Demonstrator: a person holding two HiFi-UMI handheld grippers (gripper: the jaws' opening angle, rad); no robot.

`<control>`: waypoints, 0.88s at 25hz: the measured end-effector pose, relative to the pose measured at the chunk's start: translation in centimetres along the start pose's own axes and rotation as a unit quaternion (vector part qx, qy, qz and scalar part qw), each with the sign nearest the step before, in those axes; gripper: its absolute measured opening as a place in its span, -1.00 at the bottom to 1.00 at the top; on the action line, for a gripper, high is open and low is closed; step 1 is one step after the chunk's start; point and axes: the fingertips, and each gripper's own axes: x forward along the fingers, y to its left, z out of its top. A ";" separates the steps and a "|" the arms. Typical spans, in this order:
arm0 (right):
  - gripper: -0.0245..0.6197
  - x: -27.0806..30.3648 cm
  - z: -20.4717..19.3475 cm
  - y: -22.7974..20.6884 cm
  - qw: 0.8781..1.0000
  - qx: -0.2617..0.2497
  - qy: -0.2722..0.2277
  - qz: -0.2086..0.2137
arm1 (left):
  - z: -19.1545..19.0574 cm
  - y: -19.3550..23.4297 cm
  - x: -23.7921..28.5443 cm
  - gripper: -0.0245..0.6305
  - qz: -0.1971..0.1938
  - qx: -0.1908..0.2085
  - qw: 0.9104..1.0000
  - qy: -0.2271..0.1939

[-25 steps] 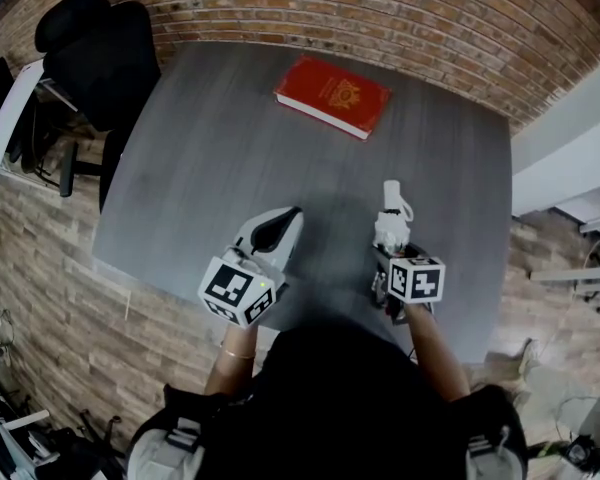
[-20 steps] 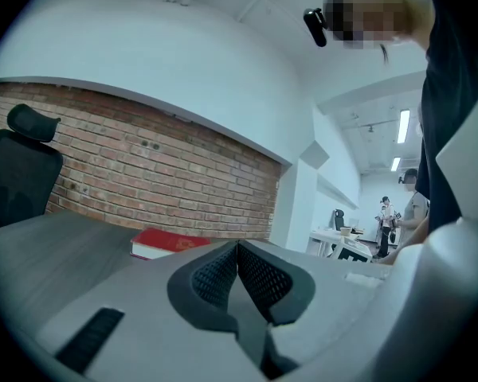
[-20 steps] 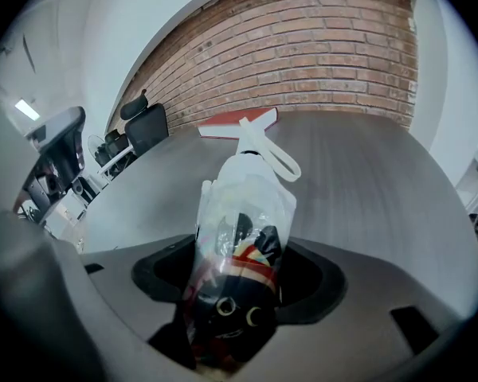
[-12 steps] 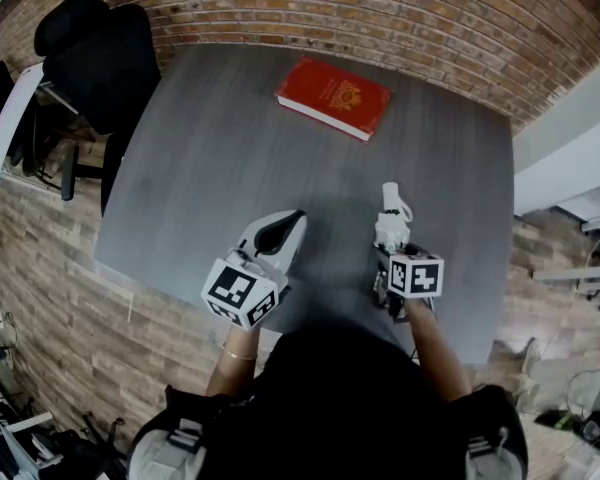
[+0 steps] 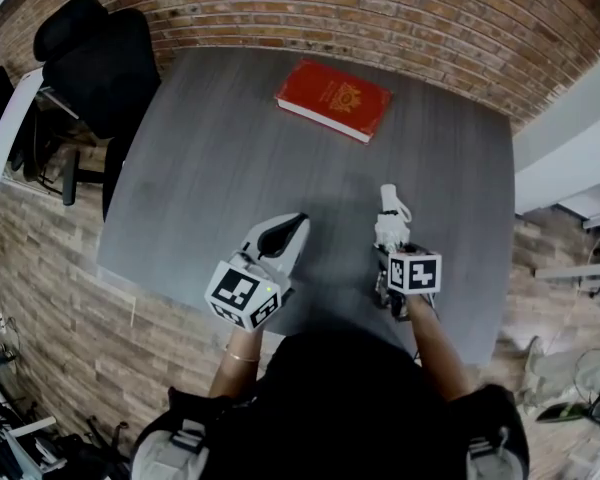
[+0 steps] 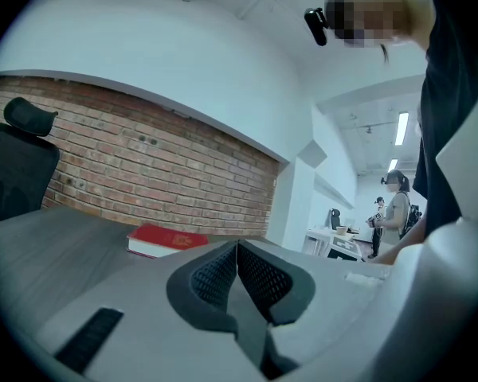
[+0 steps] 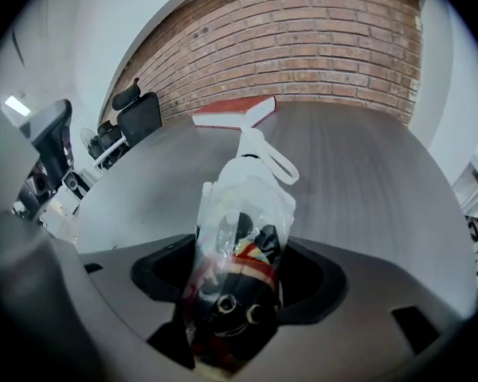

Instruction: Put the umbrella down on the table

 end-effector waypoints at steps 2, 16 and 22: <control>0.02 -0.1 0.0 0.0 1.000 0.002 0.002 -0.003 | 0.0 0.0 0.1 -0.92 -0.002 -0.001 1.000 0.001; 0.08 -0.9 0.2 -0.3 0.999 0.035 -0.011 -0.006 | 0.1 -0.8 0.0 -0.92 -0.012 0.005 1.000 -0.003; 0.11 -2.3 1.6 -0.3 0.998 0.030 -0.045 -0.007 | 0.4 -1.1 -0.1 -0.92 -0.015 0.007 1.000 -0.003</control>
